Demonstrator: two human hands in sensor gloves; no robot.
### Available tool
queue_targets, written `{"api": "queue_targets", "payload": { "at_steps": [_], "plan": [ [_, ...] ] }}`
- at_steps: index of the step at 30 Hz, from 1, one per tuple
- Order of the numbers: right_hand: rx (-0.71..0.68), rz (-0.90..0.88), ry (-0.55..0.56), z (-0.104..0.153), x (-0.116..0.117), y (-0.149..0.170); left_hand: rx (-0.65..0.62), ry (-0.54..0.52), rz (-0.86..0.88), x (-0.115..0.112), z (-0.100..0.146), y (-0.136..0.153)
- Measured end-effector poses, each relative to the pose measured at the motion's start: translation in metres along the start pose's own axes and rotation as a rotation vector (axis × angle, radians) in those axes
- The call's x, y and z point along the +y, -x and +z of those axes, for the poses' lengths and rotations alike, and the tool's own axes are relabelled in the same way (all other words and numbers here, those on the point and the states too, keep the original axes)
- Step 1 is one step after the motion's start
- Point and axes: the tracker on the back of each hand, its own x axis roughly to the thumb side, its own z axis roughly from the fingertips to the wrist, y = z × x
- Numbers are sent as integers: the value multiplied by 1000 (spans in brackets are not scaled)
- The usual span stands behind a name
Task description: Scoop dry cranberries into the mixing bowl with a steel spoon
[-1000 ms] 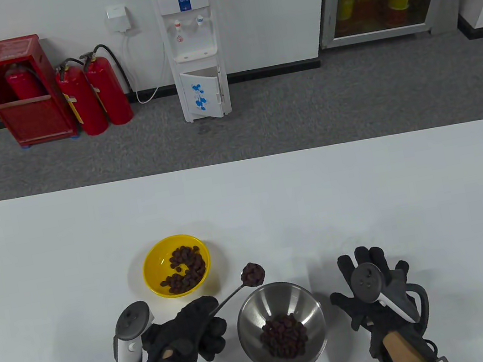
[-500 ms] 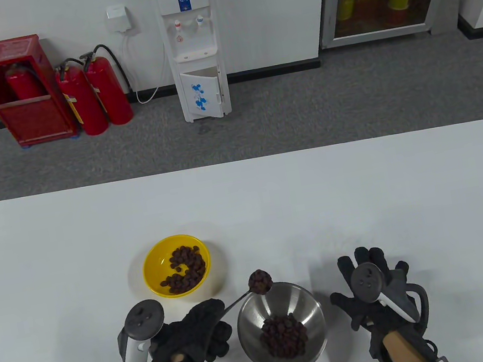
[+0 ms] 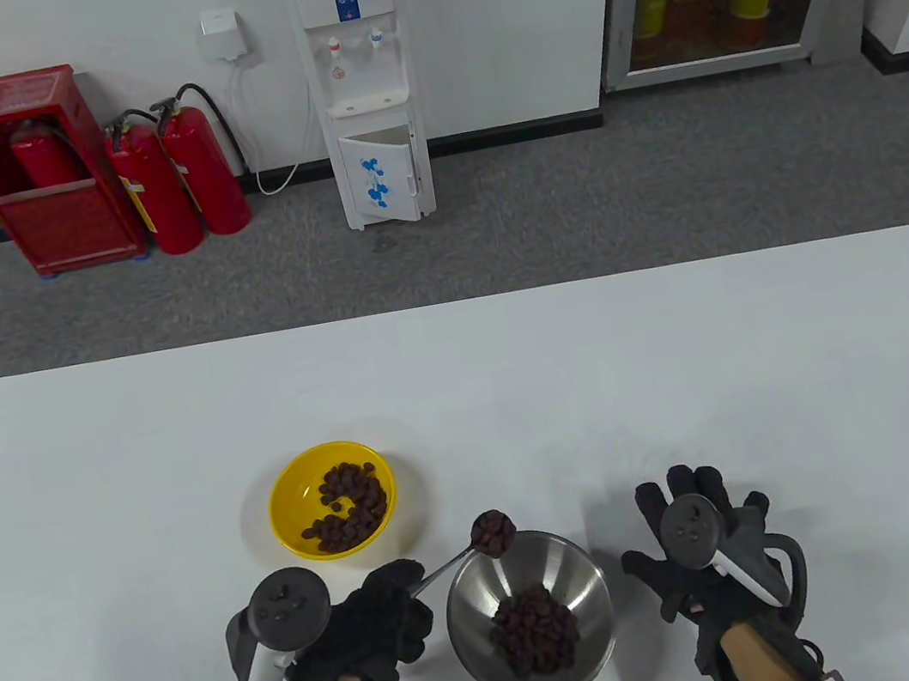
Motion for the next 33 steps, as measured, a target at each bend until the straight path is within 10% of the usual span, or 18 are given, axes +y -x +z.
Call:
{"api": "queue_targets", "payload": {
  "at_steps": [11,33],
  "plan": [
    [1,4,1,0,0,0,-183,-117,-251,1,5,-14],
    [-31,18,20,2,-1,-6,-32,-209,289,33,-1,30]
  ]
}}
